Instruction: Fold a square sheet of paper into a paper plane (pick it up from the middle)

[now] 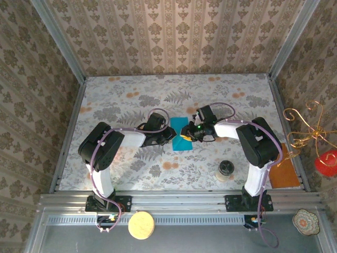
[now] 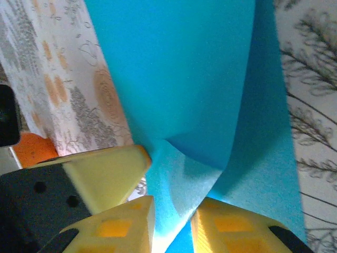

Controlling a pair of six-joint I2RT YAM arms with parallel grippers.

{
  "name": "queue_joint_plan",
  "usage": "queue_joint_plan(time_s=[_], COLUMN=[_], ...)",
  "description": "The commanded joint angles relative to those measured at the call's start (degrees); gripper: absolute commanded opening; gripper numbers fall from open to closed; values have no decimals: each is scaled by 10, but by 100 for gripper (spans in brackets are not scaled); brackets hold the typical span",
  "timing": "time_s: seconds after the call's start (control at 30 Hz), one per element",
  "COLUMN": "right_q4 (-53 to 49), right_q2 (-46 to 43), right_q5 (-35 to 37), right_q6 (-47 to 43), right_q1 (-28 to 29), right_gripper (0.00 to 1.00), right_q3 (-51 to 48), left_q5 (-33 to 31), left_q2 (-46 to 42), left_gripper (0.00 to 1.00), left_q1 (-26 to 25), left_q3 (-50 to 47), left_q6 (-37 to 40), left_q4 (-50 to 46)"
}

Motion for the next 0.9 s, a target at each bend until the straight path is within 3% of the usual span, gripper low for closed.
queue_joint_plan(time_s=[0.0, 0.4, 0.5, 0.63, 0.73, 0.87], right_q4=[35, 50, 46, 64, 87, 113], right_q2=[11, 28, 21, -14, -56, -109], right_q5=[-22, -12, -7, -15, -32, -63], right_q6=[16, 12, -1, -17, -25, -25], right_q1=[5, 7, 6, 2, -5, -14], right_gripper=[26, 18, 10, 8, 7, 7], right_q3=[-6, -13, -9, -9, -12, -11], left_q5=[-10, -10, -12, -22, -24, -10], left_q2=[6, -19, -43, -104, -162, -237], left_gripper=[20, 20, 21, 23, 28, 46], left_q1=[-4, -4, 0, 12, 23, 38], left_q3=[-15, -8, -12, -40, -70, -107], left_q6=[-4, 5, 9, 23, 35, 42], left_q4=[-26, -35, -36, -33, -26, -11])
